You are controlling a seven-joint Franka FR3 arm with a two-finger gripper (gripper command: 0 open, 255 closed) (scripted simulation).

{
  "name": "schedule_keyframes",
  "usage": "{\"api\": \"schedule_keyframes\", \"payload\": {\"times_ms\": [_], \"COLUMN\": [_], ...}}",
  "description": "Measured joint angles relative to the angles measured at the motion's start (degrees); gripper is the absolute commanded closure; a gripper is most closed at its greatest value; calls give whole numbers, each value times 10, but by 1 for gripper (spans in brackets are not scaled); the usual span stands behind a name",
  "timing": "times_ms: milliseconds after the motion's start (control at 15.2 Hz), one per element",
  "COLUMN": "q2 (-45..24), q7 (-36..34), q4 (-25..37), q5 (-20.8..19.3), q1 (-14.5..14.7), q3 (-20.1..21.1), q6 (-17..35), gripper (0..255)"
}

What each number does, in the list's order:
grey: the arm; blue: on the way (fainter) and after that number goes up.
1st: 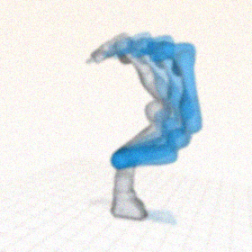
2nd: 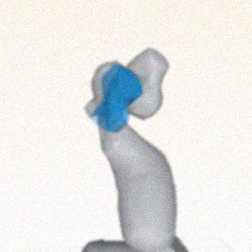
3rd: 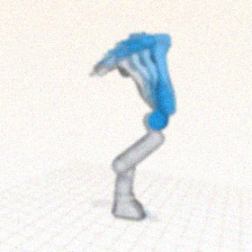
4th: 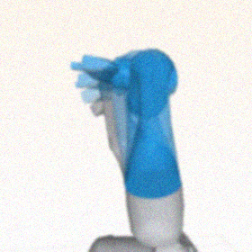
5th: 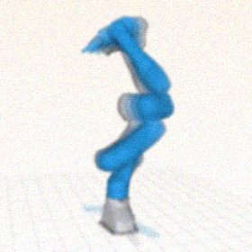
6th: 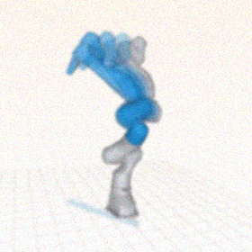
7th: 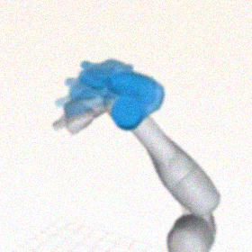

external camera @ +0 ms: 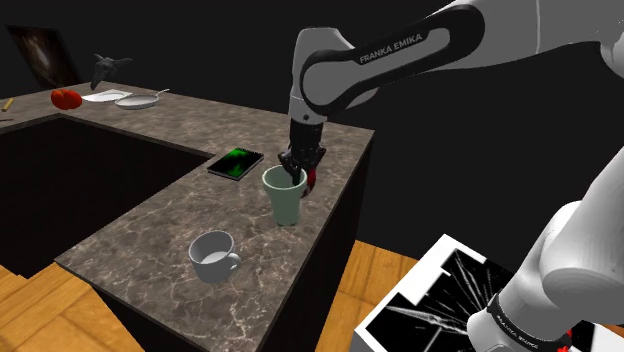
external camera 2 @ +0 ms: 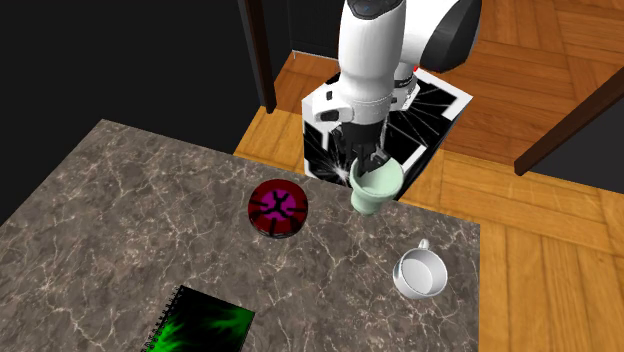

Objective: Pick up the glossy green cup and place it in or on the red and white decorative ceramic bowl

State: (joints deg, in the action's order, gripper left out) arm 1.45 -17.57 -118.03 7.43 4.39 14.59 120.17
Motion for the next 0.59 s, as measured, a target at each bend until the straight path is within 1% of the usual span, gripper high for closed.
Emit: {"api": "schedule_keyframes", "payload": {"times_ms": [594], "q2": [17], "q7": [-5], "q4": [51], "q5": [1], "q1": [-1], "q3": [-2], "q6": [-67], "gripper": [255]}}
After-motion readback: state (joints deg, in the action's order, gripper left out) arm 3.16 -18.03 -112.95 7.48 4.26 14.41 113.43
